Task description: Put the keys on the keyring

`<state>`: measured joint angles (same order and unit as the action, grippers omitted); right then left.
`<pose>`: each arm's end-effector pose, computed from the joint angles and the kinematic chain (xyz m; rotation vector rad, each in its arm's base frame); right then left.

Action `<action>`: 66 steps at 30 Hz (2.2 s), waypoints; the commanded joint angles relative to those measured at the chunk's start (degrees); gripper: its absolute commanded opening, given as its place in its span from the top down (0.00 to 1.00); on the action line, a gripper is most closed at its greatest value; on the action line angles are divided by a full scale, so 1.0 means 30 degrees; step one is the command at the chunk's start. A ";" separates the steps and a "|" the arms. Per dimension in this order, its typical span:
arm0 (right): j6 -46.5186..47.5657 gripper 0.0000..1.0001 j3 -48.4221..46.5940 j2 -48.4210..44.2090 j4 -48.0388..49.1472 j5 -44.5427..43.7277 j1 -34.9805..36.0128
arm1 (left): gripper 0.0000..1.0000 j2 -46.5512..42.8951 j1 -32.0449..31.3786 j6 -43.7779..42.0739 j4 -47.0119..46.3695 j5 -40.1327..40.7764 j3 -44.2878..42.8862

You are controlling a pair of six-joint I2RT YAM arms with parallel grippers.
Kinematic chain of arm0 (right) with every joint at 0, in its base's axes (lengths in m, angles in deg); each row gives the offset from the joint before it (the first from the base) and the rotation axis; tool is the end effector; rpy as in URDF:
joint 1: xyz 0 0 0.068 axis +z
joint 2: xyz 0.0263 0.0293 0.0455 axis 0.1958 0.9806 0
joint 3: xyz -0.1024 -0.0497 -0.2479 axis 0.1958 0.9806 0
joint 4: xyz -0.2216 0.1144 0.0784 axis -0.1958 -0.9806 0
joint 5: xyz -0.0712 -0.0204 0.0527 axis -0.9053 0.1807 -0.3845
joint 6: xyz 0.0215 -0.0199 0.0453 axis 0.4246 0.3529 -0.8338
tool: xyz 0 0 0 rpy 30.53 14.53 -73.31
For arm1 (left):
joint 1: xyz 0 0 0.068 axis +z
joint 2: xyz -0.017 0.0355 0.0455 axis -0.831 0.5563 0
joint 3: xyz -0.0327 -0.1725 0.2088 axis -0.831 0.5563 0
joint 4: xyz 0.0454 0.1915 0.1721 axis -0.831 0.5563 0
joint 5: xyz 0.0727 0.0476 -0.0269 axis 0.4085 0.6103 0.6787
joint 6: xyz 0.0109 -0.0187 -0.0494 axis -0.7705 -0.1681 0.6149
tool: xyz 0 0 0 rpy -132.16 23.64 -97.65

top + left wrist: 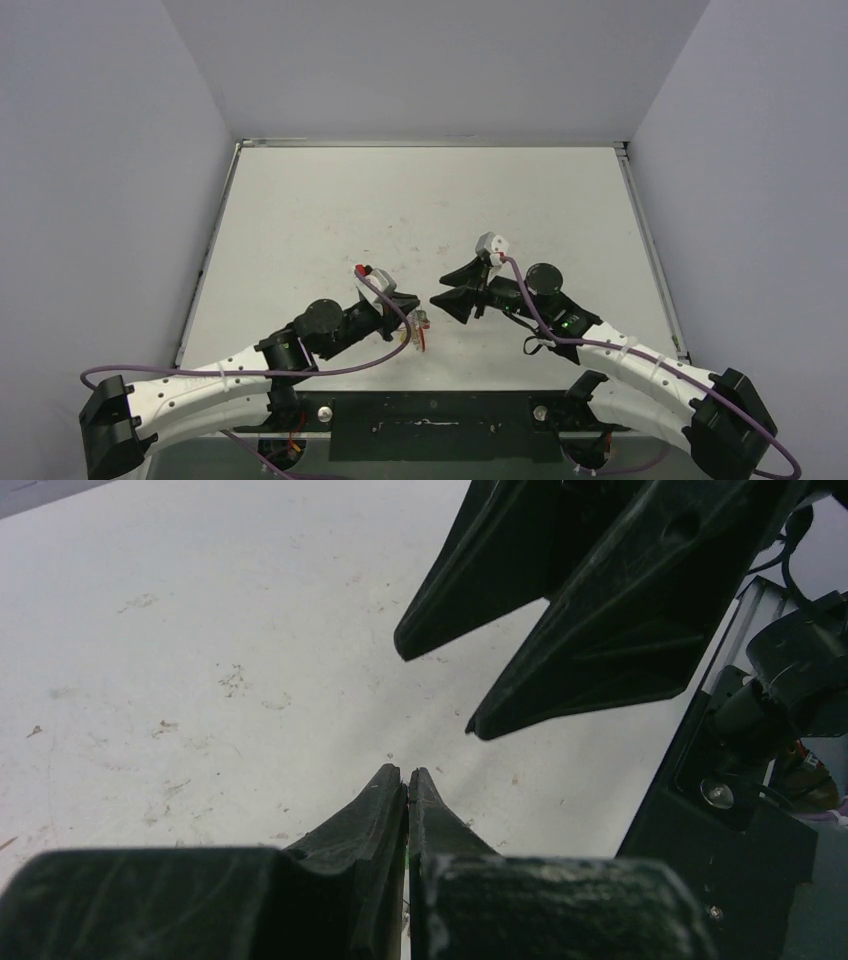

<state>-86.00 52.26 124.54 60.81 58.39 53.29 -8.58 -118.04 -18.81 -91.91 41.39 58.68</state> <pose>0.1466 0.1580 0.2578 -0.8614 1.5429 1.2067 0.0933 -0.1636 0.2544 0.6536 1.6047 -0.8215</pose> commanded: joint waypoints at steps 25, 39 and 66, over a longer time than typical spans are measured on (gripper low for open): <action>0.0586 0.59 0.0466 -0.0437 0.1961 -0.0796 0.1605 | 1.00 -0.3190 -0.0020 0.0140 -0.5316 -0.0180 0.2053; 0.0739 0.62 0.0838 0.0583 0.3781 -0.0437 0.2290 | 1.00 -0.3427 0.0017 -0.0150 -0.7692 -0.2738 0.3752; 0.2102 0.87 0.0047 0.0636 0.4338 0.4125 0.2553 | 1.00 -0.3189 0.0019 0.0234 -0.9298 -0.5065 0.3777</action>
<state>-79.94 54.66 127.07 69.07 68.77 60.52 -17.62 -118.02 -18.70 -114.29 27.28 70.92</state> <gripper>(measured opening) 0.189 0.014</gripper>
